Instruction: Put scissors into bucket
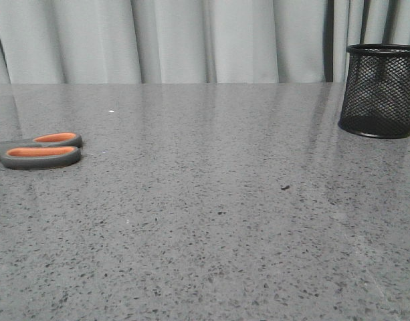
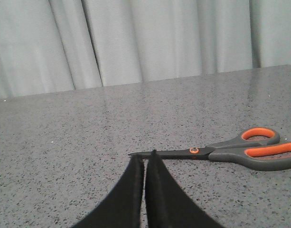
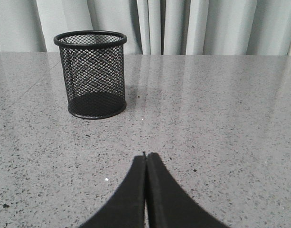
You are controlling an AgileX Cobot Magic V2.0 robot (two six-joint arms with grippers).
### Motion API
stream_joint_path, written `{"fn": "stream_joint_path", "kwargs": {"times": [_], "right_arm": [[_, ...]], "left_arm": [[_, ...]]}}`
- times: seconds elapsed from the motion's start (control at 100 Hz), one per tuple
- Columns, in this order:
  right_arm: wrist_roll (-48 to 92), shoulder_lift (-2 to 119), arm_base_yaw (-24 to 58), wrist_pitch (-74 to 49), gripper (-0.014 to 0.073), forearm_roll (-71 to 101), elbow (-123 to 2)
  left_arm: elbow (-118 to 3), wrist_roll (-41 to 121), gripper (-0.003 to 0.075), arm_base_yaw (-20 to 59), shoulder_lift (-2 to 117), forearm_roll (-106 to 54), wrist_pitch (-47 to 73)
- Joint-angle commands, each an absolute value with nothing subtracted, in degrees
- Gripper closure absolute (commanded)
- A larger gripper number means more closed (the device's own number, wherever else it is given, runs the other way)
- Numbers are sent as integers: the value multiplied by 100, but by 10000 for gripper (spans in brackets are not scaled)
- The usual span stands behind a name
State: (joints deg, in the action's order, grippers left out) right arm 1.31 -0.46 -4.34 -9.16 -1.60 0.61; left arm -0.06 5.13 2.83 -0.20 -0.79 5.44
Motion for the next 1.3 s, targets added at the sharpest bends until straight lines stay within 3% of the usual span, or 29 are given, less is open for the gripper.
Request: {"fn": "stream_joint_path", "kwargs": {"times": [0.0,0.42,0.78,1.04,1.29], "right_arm": [[108,-162,-473,-406,662,-240,208],[108,-162,-473,106,662,1114,208],[108,-151,-473,-172,662,3300,5],[120,255,-473,-1596,661,2642,-1150],[120,1800,-369,-2793,661,1941,-2659]], "left_arm": [[89,459,741,267,-169,-88,121],[89,459,741,267,-169,-1173,81],[-30,459,741,267,-169,-4569,-134],[-1155,499,741,289,68,-3722,839],[-3097,524,741,289,1576,-1882,2620]]}}
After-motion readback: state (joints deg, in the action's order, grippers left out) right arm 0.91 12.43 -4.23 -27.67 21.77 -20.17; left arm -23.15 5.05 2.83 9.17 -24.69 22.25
